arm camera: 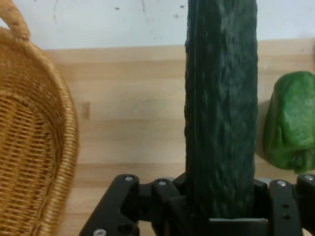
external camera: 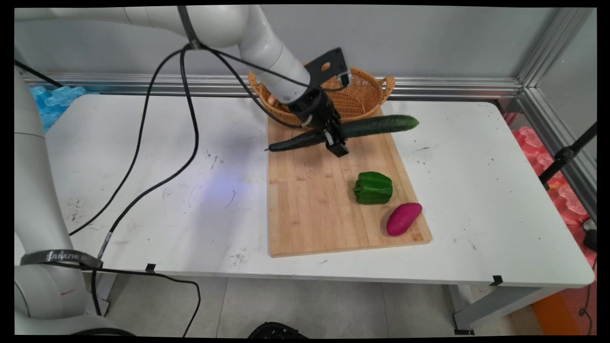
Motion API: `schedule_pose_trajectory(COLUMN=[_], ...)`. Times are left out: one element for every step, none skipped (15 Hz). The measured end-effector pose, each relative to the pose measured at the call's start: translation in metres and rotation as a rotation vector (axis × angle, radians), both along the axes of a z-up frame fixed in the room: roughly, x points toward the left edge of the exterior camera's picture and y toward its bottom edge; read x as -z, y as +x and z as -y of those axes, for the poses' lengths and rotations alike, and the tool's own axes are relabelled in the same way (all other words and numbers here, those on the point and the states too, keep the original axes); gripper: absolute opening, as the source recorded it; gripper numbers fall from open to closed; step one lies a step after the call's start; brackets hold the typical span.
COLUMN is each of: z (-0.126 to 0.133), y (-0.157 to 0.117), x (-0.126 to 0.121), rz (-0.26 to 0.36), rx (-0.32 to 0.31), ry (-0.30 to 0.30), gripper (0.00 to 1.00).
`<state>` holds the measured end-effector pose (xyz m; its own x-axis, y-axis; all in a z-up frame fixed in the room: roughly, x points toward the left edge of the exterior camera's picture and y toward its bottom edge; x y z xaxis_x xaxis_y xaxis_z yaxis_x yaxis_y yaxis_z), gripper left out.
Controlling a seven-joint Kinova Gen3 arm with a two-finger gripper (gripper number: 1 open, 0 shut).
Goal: Place the picked object on the cutting board
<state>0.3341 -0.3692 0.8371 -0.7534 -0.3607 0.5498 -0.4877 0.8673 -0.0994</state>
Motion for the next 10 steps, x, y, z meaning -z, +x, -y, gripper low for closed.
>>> schedule_pose_trajectory(z=[0.0,0.0,0.001,0.001,0.002,0.003,0.004,0.005,0.006,0.007], y=[-0.001,-0.002,-0.003,-0.003,-0.004,-0.004,-0.005,-0.006,-0.007,-0.008], x=[0.005,0.012,0.018,0.022,0.025,0.03,0.034,0.038,0.042,0.046], rz=[0.001,0.002,0.002,0.003,0.003,0.003,0.003,0.003,0.002,0.001], rx=[0.001,0.002,0.002,0.002,0.001,-0.001,-0.003,-0.005,-0.006,-0.008], ry=[0.002,0.003,0.005,0.006,0.006,0.006,0.006,0.007,0.009,0.011], gripper=[0.0,0.0,0.0,0.0,0.0,0.0,0.0,0.0,0.0,0.0])
